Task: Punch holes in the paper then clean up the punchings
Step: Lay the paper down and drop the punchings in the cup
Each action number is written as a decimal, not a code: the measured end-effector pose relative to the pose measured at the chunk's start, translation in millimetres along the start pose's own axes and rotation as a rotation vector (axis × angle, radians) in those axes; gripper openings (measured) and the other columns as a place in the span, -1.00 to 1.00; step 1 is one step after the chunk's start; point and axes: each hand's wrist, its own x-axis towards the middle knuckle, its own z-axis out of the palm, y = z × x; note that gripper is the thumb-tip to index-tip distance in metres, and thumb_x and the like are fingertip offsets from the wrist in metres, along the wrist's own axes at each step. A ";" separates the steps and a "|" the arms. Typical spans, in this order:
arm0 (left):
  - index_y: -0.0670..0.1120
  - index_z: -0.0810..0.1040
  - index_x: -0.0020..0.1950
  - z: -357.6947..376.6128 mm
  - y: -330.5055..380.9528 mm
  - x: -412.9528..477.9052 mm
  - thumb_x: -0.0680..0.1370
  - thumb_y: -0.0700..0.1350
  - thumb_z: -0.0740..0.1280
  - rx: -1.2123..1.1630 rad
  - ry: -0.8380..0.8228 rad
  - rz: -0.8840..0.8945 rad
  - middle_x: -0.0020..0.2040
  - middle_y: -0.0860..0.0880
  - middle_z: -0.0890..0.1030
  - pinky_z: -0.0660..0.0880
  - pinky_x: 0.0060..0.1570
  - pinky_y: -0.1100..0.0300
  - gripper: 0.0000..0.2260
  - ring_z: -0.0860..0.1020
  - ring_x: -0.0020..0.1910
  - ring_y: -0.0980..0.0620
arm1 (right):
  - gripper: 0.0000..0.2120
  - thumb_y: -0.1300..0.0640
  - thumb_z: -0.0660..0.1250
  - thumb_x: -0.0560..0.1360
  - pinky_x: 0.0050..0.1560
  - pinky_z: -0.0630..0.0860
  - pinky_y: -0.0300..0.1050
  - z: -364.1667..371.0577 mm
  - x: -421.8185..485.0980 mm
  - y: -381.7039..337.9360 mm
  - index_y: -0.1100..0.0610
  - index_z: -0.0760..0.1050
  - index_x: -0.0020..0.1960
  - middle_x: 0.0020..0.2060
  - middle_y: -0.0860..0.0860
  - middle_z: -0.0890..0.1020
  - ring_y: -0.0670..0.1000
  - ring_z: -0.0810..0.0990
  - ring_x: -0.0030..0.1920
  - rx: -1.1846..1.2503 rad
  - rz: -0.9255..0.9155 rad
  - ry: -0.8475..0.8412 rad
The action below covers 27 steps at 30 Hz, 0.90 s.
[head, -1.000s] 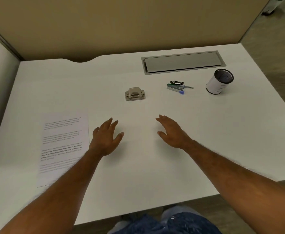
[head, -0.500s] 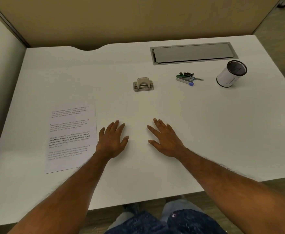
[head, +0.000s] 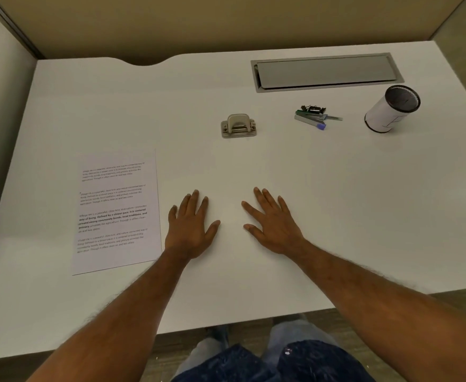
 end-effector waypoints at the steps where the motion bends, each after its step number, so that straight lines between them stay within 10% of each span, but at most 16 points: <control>1: -0.06 0.16 0.58 1.0 0.1 0.3 0.52 0.32 -0.10 -0.004 0.007 -0.002 0.61 -0.11 0.07 0.02 0.50 -0.18 -0.28 0.04 0.58 -0.12 | -0.42 -0.27 -0.05 0.57 0.52 -0.17 0.13 0.3 0.4 -0.4 -0.13 0.05 0.54 0.58 0.04 -0.10 0.04 -0.16 0.57 0.034 0.003 0.007; 12: -0.08 0.55 0.17 -11.1 8.1 10.8 0.56 0.01 0.33 -0.533 0.358 -0.094 0.14 0.01 0.58 0.47 0.15 0.01 -0.75 0.53 0.13 0.01 | -0.77 0.32 0.33 0.51 0.16 0.48 -0.15 -29.8 12.6 -6.1 0.16 0.54 0.15 0.08 -0.01 0.64 -0.02 0.58 0.11 1.137 0.410 0.273; 19: -0.03 0.63 0.03 -28.7 37.1 20.6 0.63 -0.09 0.25 -1.346 0.108 -0.453 -0.01 -0.02 0.69 0.53 -0.04 0.11 -0.84 0.64 -0.04 0.00 | -0.78 0.36 0.18 0.58 0.07 0.48 -0.08 -48.1 11.8 -3.7 0.17 0.54 0.11 0.02 0.07 0.66 0.02 0.61 0.02 1.795 0.590 0.108; 27: -0.13 0.60 0.03 -31.3 69.6 36.4 0.65 -0.08 0.20 -1.650 -0.152 -0.505 -0.02 -0.07 0.69 0.49 -0.09 0.18 -0.78 0.65 -0.09 0.06 | -0.87 0.27 0.27 0.56 0.04 0.52 -0.10 -53.5 9.3 4.8 0.18 0.56 0.05 -0.04 0.08 0.68 0.01 0.64 -0.05 1.912 0.618 0.094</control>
